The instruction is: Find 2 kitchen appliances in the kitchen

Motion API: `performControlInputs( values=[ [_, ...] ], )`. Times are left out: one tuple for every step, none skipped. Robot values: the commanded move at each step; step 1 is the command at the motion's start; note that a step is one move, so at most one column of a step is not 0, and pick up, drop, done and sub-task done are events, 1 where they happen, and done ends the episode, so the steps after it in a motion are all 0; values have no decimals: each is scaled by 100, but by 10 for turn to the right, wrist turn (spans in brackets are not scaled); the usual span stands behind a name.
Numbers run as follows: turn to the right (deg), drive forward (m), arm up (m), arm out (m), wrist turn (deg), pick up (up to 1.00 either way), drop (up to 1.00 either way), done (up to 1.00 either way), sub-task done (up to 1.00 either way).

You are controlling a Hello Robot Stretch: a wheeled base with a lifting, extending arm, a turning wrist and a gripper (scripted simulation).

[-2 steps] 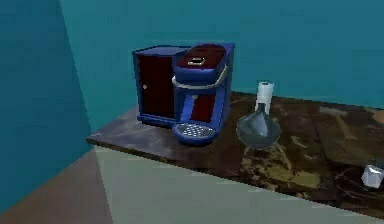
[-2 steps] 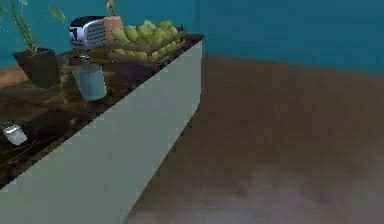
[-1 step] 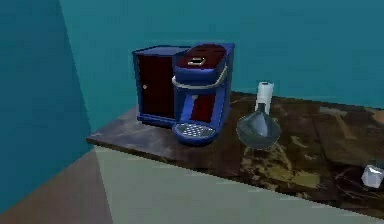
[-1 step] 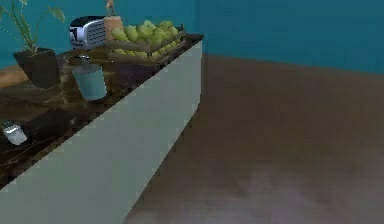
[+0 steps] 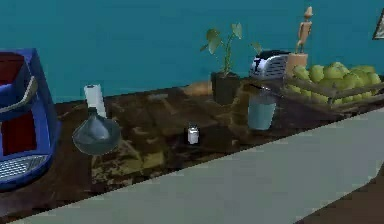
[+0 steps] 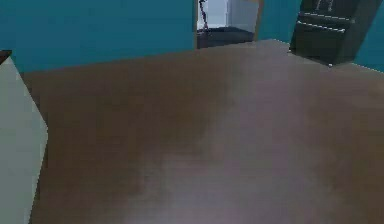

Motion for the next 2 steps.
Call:
performControlInputs(
  values=[
    [450, 0, 0, 0, 0, 0, 0, 0, 0],
    [180, 0, 0, 0, 0, 0, 0, 0, 0]
  ],
)
